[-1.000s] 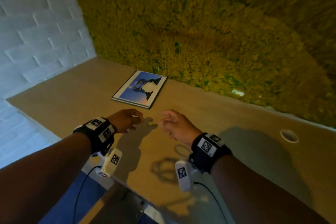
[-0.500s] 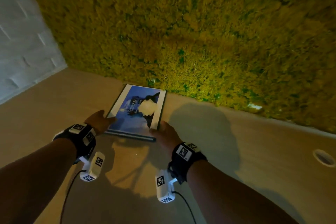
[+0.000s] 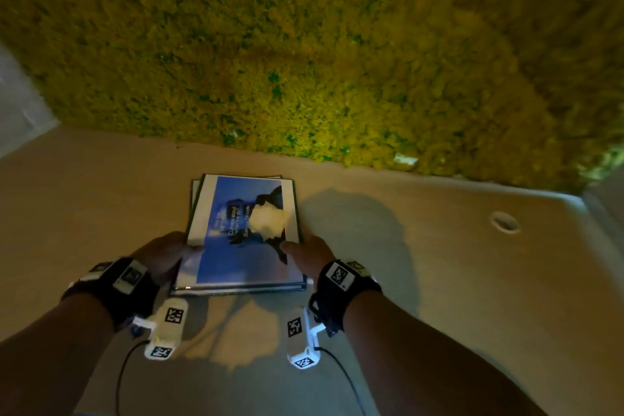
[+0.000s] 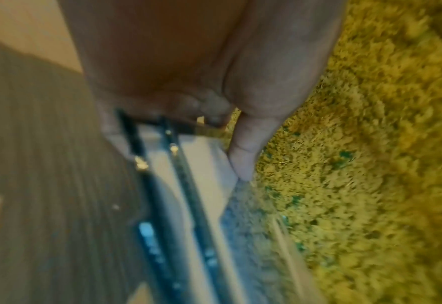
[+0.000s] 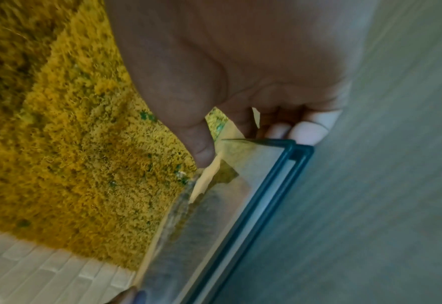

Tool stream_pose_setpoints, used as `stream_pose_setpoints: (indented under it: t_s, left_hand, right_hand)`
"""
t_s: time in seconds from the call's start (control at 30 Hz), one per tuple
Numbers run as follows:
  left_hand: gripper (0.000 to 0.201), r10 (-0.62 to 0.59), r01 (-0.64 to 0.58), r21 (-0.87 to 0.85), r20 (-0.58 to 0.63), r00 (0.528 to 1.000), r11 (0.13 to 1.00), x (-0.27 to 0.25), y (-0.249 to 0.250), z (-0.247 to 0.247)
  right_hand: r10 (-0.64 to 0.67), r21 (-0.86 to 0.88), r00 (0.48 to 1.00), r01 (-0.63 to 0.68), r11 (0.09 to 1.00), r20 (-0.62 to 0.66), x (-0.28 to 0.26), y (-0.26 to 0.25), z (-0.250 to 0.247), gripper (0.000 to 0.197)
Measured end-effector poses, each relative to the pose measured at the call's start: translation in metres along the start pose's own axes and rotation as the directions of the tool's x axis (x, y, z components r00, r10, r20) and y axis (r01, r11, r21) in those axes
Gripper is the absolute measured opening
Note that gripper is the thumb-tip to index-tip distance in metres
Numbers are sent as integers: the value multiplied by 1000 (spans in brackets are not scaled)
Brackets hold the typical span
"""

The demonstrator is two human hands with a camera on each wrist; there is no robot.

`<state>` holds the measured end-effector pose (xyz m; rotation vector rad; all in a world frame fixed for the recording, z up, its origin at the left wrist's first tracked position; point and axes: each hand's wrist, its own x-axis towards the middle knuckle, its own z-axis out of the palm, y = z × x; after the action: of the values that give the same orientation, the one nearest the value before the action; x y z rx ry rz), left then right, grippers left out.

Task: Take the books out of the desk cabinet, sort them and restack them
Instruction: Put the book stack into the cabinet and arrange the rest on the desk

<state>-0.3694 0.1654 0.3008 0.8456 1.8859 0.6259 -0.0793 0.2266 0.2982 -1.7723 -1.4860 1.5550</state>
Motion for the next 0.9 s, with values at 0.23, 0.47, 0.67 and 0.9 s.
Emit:
stream_pose_setpoints:
  t_s: [0.23,0.47,0.67,0.9]
  left_hand:
    - [25,329,-300,-338,32,944,892,-130,8,107]
    - [41,521,-502,-339,-40,852,795,-224,3,216]
    - [48,540,-548,-315,-118,833,775,-277,-13,297]
    - [56,491,-441,-247,201,847,863,-354,-64,391]
  right_hand:
    - [-31,101,971,57,993,-239,-73,88,-83,69]
    - [-220,351,873,389,852,-435,-211,138,-164,24]
    - [-238,416,886,405,814,-398,-296,197,-186,30]
    - [15,408,897,186,894,-442,-378,317,-237,17]
